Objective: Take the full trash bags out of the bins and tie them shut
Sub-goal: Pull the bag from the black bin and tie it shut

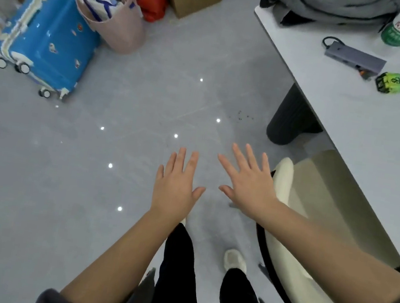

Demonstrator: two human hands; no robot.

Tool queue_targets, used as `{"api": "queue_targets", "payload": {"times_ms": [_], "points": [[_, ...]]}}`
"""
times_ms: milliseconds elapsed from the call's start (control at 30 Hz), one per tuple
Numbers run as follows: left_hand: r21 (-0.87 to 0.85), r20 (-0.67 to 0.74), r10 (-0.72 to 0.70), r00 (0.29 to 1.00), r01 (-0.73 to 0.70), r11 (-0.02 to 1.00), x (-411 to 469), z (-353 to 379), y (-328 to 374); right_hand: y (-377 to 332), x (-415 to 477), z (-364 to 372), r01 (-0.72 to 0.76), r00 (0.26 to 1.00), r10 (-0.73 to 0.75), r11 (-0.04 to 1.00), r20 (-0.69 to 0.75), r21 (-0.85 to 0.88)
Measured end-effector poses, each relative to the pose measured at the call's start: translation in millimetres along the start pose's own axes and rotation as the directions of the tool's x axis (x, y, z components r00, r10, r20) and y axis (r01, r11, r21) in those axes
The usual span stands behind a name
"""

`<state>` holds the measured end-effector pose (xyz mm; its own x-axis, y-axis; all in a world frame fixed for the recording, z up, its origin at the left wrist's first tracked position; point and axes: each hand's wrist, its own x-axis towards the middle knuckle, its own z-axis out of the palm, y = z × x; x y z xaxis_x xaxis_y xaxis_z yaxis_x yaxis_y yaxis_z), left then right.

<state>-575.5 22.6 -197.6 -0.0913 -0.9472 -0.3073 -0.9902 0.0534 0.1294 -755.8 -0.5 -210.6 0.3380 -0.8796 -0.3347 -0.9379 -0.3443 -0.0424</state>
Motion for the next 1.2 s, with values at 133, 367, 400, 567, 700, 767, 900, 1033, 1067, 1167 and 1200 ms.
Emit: {"api": "queue_targets", "payload": {"times_ms": [133,367,400,567,700,767,900,1033,1067,1167,1200], "points": [[-0.044,0.014,-0.088,0.996,0.089,0.995,-64.1,27.5,45.6,15.9,-69.1,15.8,0.061,0.998,-0.061,0.998,-0.029,0.022],[-0.060,-0.047,-0.128,0.991,0.125,0.990,-162.2,61.8,106.9,27.7,-175.5,53.1,0.096,0.989,-0.095,0.995,-0.116,0.007],[-0.061,-0.053,-0.133,0.990,0.130,0.990,-175.3,67.4,114.2,28.7,-191.3,59.5,0.096,0.988,-0.096,0.995,-0.121,-0.001],[-0.034,-0.053,-0.130,0.990,0.128,0.991,-254.1,106.1,149.2,29.2,-276.4,94.4,0.097,0.987,-0.099,0.995,-0.125,-0.017],[-0.008,-0.014,-0.139,0.990,0.139,0.990,-323.7,129.2,177.2,29.2,-349.7,115.3,0.088,0.991,-0.087,0.996,-0.105,0.003],[-0.023,-0.010,-0.151,0.988,0.151,0.988,-355.4,134.3,193.3,30.8,-382.4,121.8,0.110,0.990,-0.110,0.994,-0.090,-0.008],[-0.038,-0.008,-0.163,0.987,0.163,0.986,-405.3,141.9,226.1,37.1,-436.8,132.5,0.158,0.986,-0.161,0.985,-0.044,-0.068],[-0.063,-0.023,-0.196,0.980,0.194,0.979,-442.6,154.8,268.6,57.8,-484.3,143.1,0.219,0.973,-0.225,0.970,-0.047,-0.108],[-0.063,-0.023,-0.205,0.978,0.203,0.977,-451.5,160.7,281.8,66.0,-495.9,146.2,0.233,0.970,-0.239,0.966,-0.045,-0.113],[-0.081,-0.025,-0.246,0.969,0.243,0.967,-475.7,183.6,325.2,98.2,-531.6,159.3,0.269,0.962,-0.273,0.956,-0.022,-0.119],[-0.086,-0.021,-0.263,0.964,0.261,0.962,-484.3,192.8,340.8,109.9,-545.8,164.8,0.286,0.957,-0.289,0.950,-0.004,-0.123]]}}
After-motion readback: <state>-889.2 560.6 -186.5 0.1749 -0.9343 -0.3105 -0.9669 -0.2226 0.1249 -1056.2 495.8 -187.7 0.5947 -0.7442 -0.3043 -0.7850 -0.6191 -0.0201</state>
